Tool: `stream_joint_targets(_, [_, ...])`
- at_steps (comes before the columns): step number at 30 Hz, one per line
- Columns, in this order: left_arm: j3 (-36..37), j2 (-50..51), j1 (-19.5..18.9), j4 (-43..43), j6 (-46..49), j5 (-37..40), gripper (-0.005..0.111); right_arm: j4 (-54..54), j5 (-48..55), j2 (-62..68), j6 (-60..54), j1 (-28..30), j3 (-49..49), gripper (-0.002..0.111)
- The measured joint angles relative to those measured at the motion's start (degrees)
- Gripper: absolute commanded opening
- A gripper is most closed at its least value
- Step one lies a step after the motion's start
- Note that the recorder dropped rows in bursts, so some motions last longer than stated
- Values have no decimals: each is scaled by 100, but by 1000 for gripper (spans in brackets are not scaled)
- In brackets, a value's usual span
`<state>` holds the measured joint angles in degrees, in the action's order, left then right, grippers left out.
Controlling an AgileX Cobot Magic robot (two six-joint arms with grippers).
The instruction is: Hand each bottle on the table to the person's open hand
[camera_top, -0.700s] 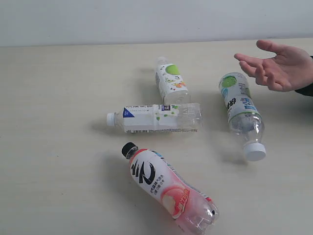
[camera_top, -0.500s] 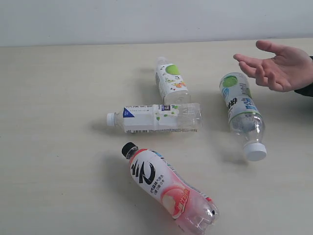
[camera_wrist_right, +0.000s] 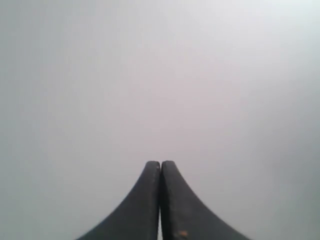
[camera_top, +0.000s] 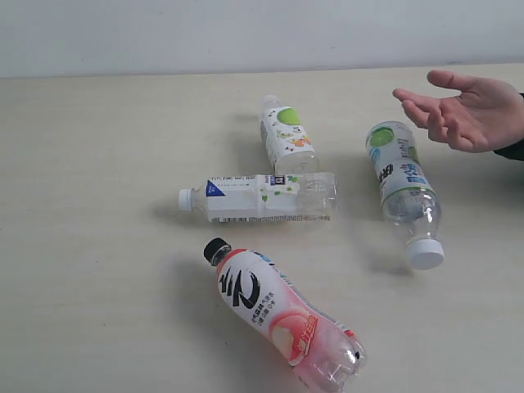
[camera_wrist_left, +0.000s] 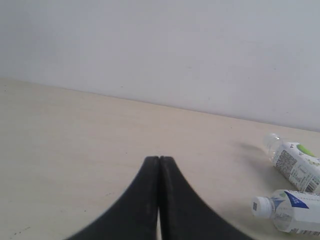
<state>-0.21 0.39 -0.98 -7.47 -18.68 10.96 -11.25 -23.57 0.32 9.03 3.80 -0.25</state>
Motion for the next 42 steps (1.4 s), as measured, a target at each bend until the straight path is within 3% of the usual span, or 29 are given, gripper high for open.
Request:
stream_joint_targets(7, [0, 0, 0, 0, 0, 0, 0, -163, -1253, -3, 620, 0, 0, 0])
stream_joint_targets(11, [0, 0, 0, 0, 0, 0, 0, -194, -1136, 35, 1217, 0, -174, 0])
stream_joint_targets(14, [0, 0, 0, 0, 0, 0, 0, 123, -412, 519, 1721, 0, -771, 0])
stream_joint_targets(18, [0, 0, 0, 0, 0, 0, 0, 2558, 1110, 1801, 3177, -10, -1901, 0])
stream_joint_targets(21, [0, 0, 0, 0, 0, 0, 0, 4551, 1628, 2794, 4718, -255, -2365, 0])
stream_joint_targets(25, [0, 0, 0, 0, 0, 0, 0, 6874, 1483, 4010, 6101, -779, -2835, 0])
stream_joint_targets(31, [0, 0, 0, 0, 0, 0, 0, 9635, 1173, 5602, 6783, -1220, -3624, 0])
stream_joint_targets(34, [0, 0, 0, 0, 0, 0, 0, 10643, 1316, 6197, 7118, -1246, -3931, 0])
stream_joint_targets(38, [0, 0, 0, 0, 0, 0, 0, 11043, 2009, 6635, 6949, -1246, -4169, 0])
stream_joint_targets(42, [0, 0, 0, 0, 0, 0, 0, 10889, 3669, 6948, 6762, -1246, -4284, 3])
